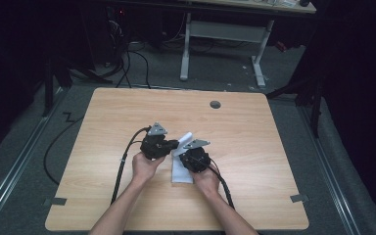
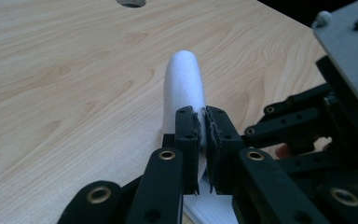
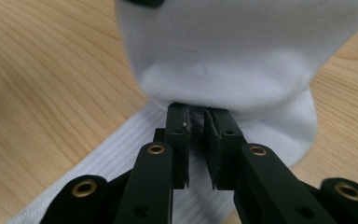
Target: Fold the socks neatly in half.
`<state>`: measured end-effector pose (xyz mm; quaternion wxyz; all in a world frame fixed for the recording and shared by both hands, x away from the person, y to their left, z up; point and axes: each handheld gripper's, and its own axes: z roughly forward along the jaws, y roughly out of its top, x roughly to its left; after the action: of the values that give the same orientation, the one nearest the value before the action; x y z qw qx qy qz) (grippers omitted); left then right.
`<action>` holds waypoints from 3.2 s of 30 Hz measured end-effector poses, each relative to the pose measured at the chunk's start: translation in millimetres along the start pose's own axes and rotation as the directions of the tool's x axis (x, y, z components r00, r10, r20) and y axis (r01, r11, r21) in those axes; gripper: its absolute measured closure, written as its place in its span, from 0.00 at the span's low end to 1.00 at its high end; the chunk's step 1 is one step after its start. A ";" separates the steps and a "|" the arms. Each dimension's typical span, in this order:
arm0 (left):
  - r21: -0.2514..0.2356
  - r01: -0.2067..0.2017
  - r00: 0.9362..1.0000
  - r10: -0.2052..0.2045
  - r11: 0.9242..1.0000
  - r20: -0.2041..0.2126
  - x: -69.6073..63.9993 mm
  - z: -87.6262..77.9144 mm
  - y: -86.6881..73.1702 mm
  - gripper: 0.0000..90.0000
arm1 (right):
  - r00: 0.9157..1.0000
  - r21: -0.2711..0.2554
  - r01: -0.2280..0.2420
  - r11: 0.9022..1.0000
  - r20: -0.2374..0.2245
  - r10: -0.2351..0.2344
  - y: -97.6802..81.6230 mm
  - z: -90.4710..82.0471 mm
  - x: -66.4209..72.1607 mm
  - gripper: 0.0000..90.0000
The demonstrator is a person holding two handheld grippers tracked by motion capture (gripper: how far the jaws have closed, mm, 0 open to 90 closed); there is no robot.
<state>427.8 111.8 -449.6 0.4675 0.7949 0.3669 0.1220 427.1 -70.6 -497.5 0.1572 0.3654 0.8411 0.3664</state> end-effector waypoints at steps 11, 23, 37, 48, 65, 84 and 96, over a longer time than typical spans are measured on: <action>0.035 -0.026 0.998 0.024 0.999 0.060 -11.5 -1.4 -25.2 0.93 | 1.000 0.003 0.019 1.000 0.003 -0.019 -1.5 -2.7 2.2 0.86; 0.104 -0.026 0.998 0.020 0.994 0.057 -13.9 15.5 -41.8 0.93 | 0.998 0.001 0.062 0.998 -0.001 -0.062 -20.1 -31.6 -0.1 0.81; 0.103 -0.024 1.000 0.023 0.994 0.011 -0.3 26.0 -35.4 0.94 | 0.996 -0.008 0.071 0.997 -0.052 -0.071 -38.6 -45.0 -2.9 0.76; 0.102 -0.013 1.000 0.013 0.995 0.004 2.5 25.7 -30.2 0.94 | 0.999 -0.002 0.017 1.000 -0.039 -0.017 -36.6 -29.4 -3.0 0.72; 0.050 -0.065 0.997 0.063 0.997 0.049 -16.7 5.6 -22.3 0.94 | 0.999 -0.009 0.019 1.000 -0.028 -0.020 -36.7 -28.2 -2.6 0.73; 0.109 -0.086 0.994 0.078 0.990 0.074 -38.5 -0.9 -49.5 0.93 | 1.000 -0.010 0.013 1.000 -0.017 -0.013 -36.4 -27.6 -0.5 0.75; 0.131 -0.053 0.999 0.054 0.990 -0.008 -27.0 13.9 -48.8 0.94 | 1.000 -0.014 -0.005 1.000 0.008 0.005 -33.5 -24.1 0.1 0.75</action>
<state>393.4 98.2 -493.6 0.4088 0.8327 0.3554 0.1147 397.5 -98.1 -505.6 0.1623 0.3678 0.8370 0.3714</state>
